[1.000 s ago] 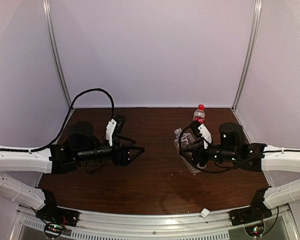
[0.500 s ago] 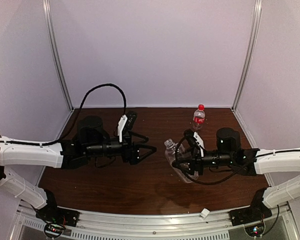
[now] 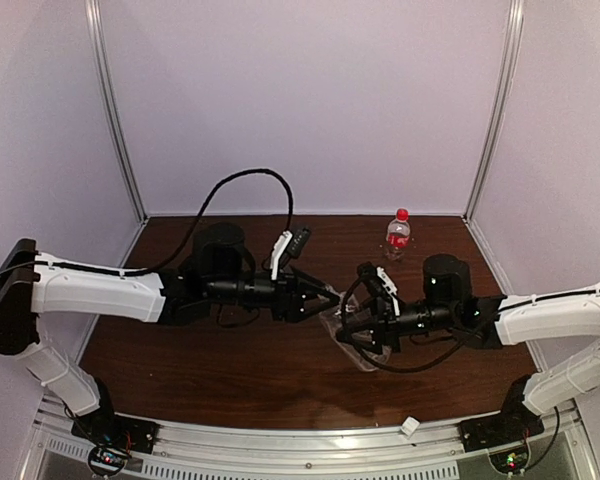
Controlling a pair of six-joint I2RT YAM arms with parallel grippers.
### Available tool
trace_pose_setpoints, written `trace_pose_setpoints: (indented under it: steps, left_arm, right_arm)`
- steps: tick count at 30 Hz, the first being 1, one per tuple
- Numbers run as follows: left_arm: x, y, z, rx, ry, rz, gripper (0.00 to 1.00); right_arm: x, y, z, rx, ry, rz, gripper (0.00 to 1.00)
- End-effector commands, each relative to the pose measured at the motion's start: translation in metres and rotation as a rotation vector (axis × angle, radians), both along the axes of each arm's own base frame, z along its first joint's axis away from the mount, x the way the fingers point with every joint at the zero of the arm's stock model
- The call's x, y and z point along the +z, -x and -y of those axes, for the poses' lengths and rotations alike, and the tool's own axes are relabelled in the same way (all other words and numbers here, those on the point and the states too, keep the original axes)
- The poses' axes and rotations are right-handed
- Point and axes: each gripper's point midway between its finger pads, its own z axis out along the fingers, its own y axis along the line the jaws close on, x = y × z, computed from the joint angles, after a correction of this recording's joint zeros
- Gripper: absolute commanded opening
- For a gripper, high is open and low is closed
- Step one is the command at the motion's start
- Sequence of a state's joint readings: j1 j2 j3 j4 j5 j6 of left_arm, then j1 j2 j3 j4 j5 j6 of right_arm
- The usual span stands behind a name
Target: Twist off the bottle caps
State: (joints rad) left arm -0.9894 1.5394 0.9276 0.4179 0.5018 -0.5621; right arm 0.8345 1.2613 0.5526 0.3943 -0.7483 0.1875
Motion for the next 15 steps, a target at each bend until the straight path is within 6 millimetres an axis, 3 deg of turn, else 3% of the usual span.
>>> trace_pose_setpoints:
  steps: [1,10,15]
  left_arm:
    - [0.016,0.002,0.009,-0.044,0.053,0.008,0.54]
    - [0.012,0.003,0.013,-0.067,0.058,0.011,0.25]
    - [0.01,0.004,0.011,-0.066,0.056,0.016,0.03]
  right_arm:
    - [0.02,0.0,-0.009,0.039,-0.059,0.033,0.4]
    - [0.016,0.0,-0.011,0.045,-0.052,0.019,0.41]
    - [0.016,-0.01,-0.007,-0.028,-0.037,0.014,0.5]
